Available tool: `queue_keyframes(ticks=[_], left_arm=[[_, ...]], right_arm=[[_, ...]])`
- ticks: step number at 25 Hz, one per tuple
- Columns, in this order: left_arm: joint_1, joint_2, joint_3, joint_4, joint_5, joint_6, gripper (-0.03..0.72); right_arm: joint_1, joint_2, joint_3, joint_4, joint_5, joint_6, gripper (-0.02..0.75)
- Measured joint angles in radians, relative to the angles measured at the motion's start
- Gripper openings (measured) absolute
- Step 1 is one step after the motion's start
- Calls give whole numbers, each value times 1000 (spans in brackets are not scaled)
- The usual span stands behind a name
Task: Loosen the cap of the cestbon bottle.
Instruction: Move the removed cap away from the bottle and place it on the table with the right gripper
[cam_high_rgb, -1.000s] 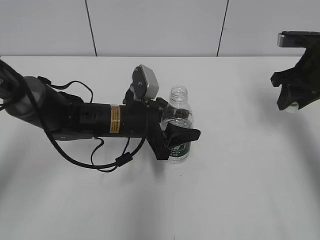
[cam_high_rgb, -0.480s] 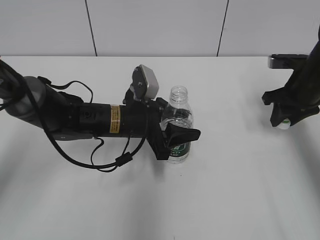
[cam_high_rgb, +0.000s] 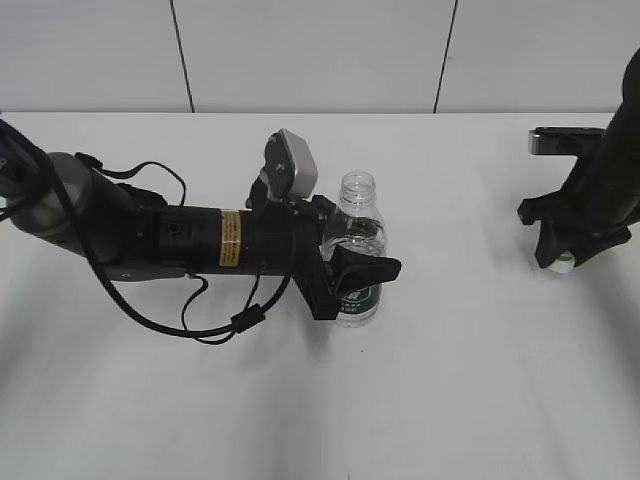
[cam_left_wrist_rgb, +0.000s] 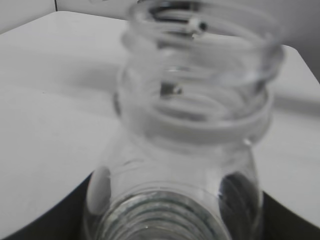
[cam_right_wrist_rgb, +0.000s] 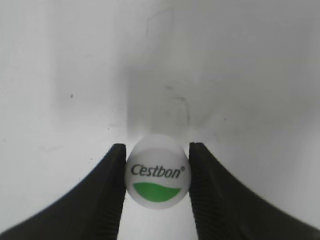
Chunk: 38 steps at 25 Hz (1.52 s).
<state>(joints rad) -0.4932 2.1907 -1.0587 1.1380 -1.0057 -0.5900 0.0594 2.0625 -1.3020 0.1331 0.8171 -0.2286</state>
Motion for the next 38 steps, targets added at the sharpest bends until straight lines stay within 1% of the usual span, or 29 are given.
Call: queue_keyframes(ticks=[22,27,31,36,38], left_arm=[[0,0,0,5,-1,0,403],[0,0,0,5,-1,0,403],[0,0,0,6,-1,0,403],[0,0,0,7,-1,0,403],[0,0,0,7,-1,0,403]], right_arm=[[0,5,0,0,-10,0,300],[0,7,0,0,-9,1,316],[0,11,0,0,-6,2,368],[0,12,0,0,-5,16,484],[0,12,-9,0,4,34,505]])
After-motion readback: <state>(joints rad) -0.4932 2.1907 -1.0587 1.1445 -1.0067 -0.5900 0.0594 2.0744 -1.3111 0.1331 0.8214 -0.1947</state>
